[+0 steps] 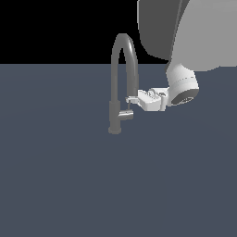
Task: Turn on the faucet by rotating a designated handle.
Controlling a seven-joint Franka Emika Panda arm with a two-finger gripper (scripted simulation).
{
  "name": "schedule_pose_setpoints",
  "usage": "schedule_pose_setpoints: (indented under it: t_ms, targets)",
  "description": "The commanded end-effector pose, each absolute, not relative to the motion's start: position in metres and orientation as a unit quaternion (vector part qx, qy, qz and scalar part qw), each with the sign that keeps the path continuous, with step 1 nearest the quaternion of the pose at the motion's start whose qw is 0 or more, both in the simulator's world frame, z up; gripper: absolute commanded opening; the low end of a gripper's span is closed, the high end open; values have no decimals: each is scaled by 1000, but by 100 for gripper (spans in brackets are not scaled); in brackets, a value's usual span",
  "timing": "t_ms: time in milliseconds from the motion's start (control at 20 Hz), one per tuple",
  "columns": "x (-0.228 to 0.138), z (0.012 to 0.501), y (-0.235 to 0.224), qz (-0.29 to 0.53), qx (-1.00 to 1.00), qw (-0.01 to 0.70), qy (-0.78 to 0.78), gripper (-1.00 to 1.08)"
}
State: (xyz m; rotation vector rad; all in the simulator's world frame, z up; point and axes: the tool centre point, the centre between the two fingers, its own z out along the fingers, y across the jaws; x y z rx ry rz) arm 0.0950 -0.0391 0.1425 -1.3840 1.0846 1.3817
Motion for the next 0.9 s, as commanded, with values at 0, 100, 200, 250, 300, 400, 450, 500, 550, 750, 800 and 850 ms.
schedule_pose_setpoints:
  t_ms: [0, 100, 200, 250, 300, 400, 450, 500, 550, 750, 800, 850]
  targets:
    - [92, 144, -40, 556, -557, 437, 436, -100]
    - [89, 145, -40, 556, -557, 437, 436, -100]
    - [87, 146, -41, 556, -557, 437, 436, -100]
    - [85, 147, -41, 556, -557, 437, 436, -100]
    - [84, 147, -42, 556, -557, 437, 436, -100]
    - [86, 145, -41, 555, -556, 438, 438, -100]
    - [84, 145, -42, 555, -556, 438, 438, -100]
    - [83, 145, -42, 555, -556, 438, 438, -100]
    - [81, 145, -43, 555, -556, 438, 438, -100]
    - [74, 145, -44, 555, -556, 438, 437, -100]
    - [72, 145, -45, 555, -556, 438, 437, -100]
    - [70, 145, -45, 555, -556, 438, 437, -100]
